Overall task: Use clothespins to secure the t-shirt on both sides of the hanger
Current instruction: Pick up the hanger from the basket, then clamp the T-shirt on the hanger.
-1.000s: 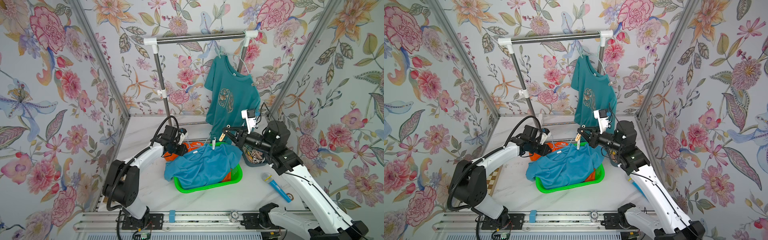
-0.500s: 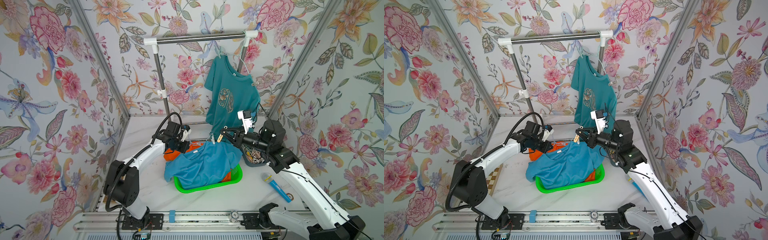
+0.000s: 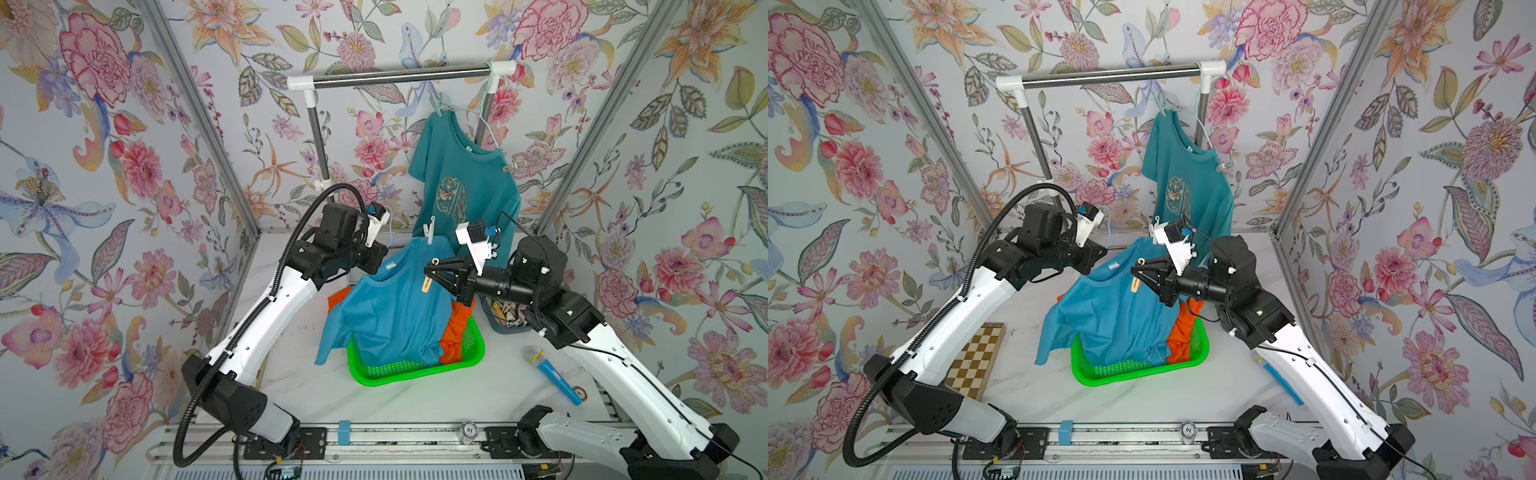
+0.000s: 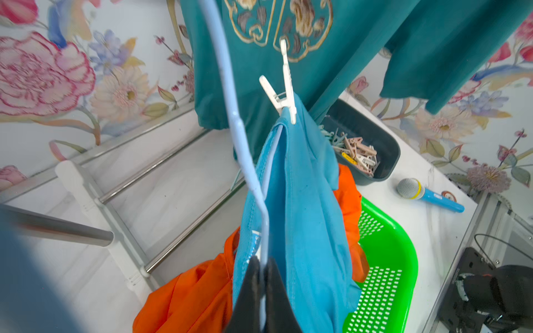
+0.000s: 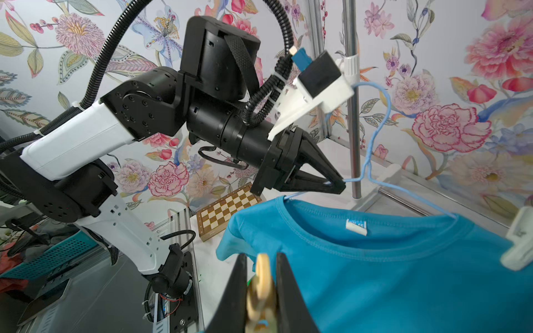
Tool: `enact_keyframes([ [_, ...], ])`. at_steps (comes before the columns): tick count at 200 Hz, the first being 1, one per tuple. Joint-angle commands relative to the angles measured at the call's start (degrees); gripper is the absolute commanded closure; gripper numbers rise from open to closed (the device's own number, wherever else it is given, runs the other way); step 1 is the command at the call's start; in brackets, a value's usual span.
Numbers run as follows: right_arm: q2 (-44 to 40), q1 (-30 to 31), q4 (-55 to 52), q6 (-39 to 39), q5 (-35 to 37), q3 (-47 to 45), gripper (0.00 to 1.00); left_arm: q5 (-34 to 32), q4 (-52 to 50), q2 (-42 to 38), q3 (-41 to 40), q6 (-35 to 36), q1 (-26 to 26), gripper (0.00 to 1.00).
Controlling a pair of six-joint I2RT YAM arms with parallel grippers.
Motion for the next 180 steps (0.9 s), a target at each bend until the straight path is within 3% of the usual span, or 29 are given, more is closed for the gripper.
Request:
enact_keyframes([
  [1,-1.9,3.7,-3.4,-5.3,2.6,4.8,0.88,-2.1,-3.8,1.4,8.7,-2.7,-0.7,0.96],
  [22,-1.2,7.1,-6.3,-9.0,5.1,8.9,0.88,-2.2,-5.1,4.0,16.4,-5.5,-1.3,0.99],
  [43,0.3,10.9,-7.8,-11.2,9.9,11.7,0.89,-7.2,-3.0,3.0,18.6,-9.5,-1.5,1.0],
  [79,1.6,16.9,-3.5,-10.8,25.3,10.1,0.92,-17.3,1.6,1.1,20.5,-13.6,-3.6,1.0],
  [105,1.5,22.0,3.9,-10.6,35.9,5.8,0.92,-22.7,3.4,2.0,21.1,-16.8,-6.2,1.0],
  [129,2.1,28.1,12.3,-12.8,50.2,2.1,0.92,-29.6,3.5,5.3,23.3,-19.1,-9.9,1.0],
  [180,3.6,36.8,38.2,-23.5,70.3,-5.1,0.92,-33.0,6.2,6.5,23.0,-26.2,-12.0,1.0],
])
